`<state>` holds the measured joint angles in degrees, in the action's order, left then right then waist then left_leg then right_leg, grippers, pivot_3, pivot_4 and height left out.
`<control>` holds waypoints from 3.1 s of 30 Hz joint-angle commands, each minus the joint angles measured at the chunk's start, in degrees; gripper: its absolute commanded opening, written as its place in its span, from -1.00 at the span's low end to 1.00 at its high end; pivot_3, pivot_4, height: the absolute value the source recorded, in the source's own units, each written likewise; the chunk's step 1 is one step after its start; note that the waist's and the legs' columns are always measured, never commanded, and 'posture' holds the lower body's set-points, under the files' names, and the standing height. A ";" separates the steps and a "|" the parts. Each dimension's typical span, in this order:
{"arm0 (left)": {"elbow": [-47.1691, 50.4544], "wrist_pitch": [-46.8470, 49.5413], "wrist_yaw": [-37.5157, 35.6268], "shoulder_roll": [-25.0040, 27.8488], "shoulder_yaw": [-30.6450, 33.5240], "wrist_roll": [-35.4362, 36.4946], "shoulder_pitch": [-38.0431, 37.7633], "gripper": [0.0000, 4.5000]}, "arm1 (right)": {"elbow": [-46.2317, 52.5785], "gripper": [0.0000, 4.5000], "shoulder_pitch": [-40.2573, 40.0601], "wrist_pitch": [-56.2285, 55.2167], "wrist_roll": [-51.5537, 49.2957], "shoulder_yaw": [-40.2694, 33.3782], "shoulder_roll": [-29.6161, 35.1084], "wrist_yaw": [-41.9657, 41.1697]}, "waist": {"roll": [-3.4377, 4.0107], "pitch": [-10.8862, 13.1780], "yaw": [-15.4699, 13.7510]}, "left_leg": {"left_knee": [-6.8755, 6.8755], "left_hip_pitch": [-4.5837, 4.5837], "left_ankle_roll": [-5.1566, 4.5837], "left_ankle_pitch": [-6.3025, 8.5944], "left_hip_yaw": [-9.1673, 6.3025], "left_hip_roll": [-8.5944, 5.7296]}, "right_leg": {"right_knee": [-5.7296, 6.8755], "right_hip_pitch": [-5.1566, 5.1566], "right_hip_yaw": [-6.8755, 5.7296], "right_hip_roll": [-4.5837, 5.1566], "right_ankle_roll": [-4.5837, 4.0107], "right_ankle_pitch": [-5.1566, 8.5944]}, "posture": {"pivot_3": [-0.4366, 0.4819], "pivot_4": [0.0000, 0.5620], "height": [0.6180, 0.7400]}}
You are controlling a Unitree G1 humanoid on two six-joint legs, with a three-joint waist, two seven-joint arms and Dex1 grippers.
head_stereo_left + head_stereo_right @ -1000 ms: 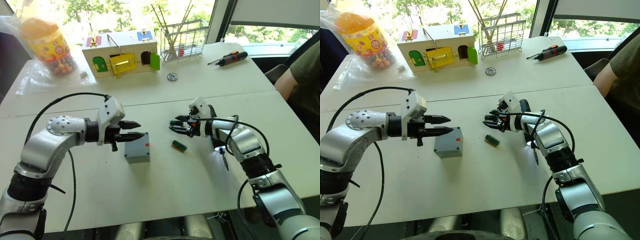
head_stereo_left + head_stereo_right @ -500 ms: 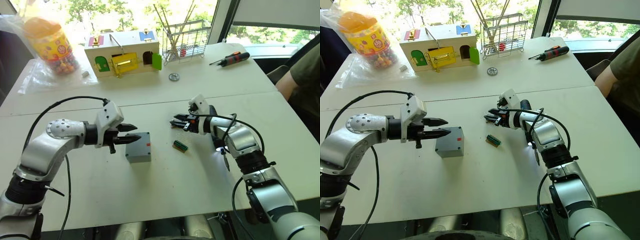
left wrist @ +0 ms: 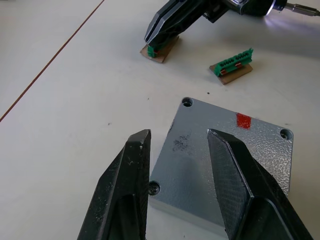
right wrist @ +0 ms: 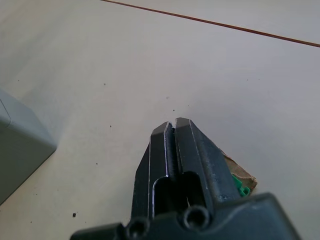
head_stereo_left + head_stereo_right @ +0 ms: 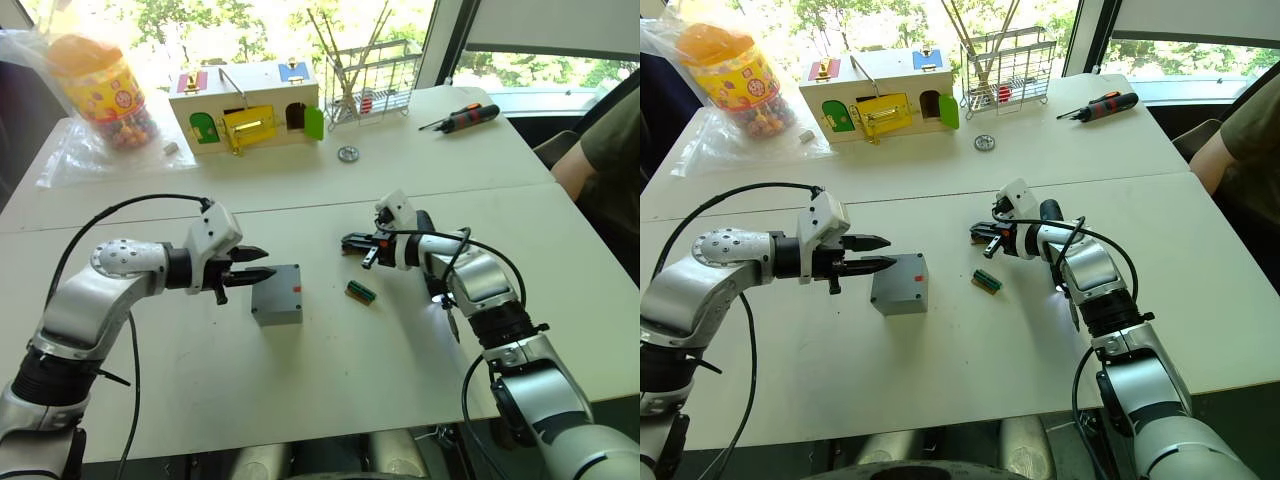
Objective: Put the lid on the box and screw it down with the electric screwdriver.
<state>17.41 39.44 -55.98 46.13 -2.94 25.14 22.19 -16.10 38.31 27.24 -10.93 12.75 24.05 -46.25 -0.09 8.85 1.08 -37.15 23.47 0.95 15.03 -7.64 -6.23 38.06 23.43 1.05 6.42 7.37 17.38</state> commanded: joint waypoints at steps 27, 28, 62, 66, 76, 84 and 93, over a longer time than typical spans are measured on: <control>0.50 0.22 -4.83 6.17 5.57 2.76 -3.80 -0.20 | 30.14 -0.98 -1.70 17.52 -10.68 -0.83 -2.79 -1.59 | 0.00 0.00 0.31 | 0.08 0.00 -0.01 0.01 -0.01 0.06 | 0.02 0.06 0.06 0.00 0.00 0.00 | -0.05 -0.47 1.00; 1.25 0.40 -4.71 6.32 5.56 3.02 -4.45 -0.20 | 30.33 -0.98 -2.36 17.35 -10.35 0.21 -3.56 -1.00 | 0.01 0.00 0.27 | 0.09 0.00 -0.01 0.00 -0.02 0.06 | 0.02 0.07 0.05 0.00 0.00 0.00 | -0.05 -0.47 1.00; 4.06 2.13 -1.37 4.19 4.07 4.31 -4.77 -0.20 | 23.19 -0.98 -4.38 11.61 -5.58 4.82 -5.44 1.59 | 0.00 0.00 -0.04 | 0.01 0.00 0.00 0.00 -0.04 0.00 | 0.03 0.01 0.03 0.01 0.00 0.00 | -0.05 -0.47 1.00; 4.06 2.06 -1.30 4.20 4.03 4.43 -4.72 -0.20 | 22.44 -0.98 -4.17 10.93 -5.07 5.31 -5.55 1.45 | 0.00 0.00 -0.07 | 0.01 0.00 0.00 0.00 -0.04 0.00 | 0.03 0.01 0.03 0.01 0.00 0.00 | -0.05 -0.47 1.00; 3.65 1.94 -1.48 4.04 4.07 4.54 -3.98 -0.20 | 23.55 -0.13 -3.91 11.53 -5.05 5.47 -5.74 1.51 | 0.00 0.00 -0.05 | 0.01 0.00 0.00 0.00 -0.04 0.00 | 0.03 0.01 0.03 0.01 0.00 0.00 | -0.05 -0.47 1.00; 3.28 2.09 -2.21 2.42 3.38 5.50 -0.98 -0.20 | 31.12 0.89 -1.69 20.25 -11.68 -4.41 -6.31 5.85 | 0.00 0.00 -0.23 | 0.01 0.00 0.00 0.00 -0.04 0.00 | 0.03 0.01 0.02 0.01 0.00 0.00 | -0.05 -0.47 1.00; 9.51 3.05 -2.48 -1.69 -0.66 8.57 3.83 -0.20 | 35.19 0.95 6.49 46.73 -20.34 -14.97 18.89 2.67 | 0.00 0.00 -0.40 | 0.00 0.01 -0.06 0.03 -0.05 -0.12 | -0.07 -0.08 0.03 0.14 -0.01 0.00 | -0.05 -0.47 1.00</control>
<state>24.18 42.96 -58.57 45.02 -3.27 32.62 24.69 17.66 43.62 71.95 -29.58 -2.40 41.48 -41.82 -0.08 8.85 0.68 -37.14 23.47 0.89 15.06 -7.66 -6.32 37.97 23.35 1.08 6.55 7.37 17.38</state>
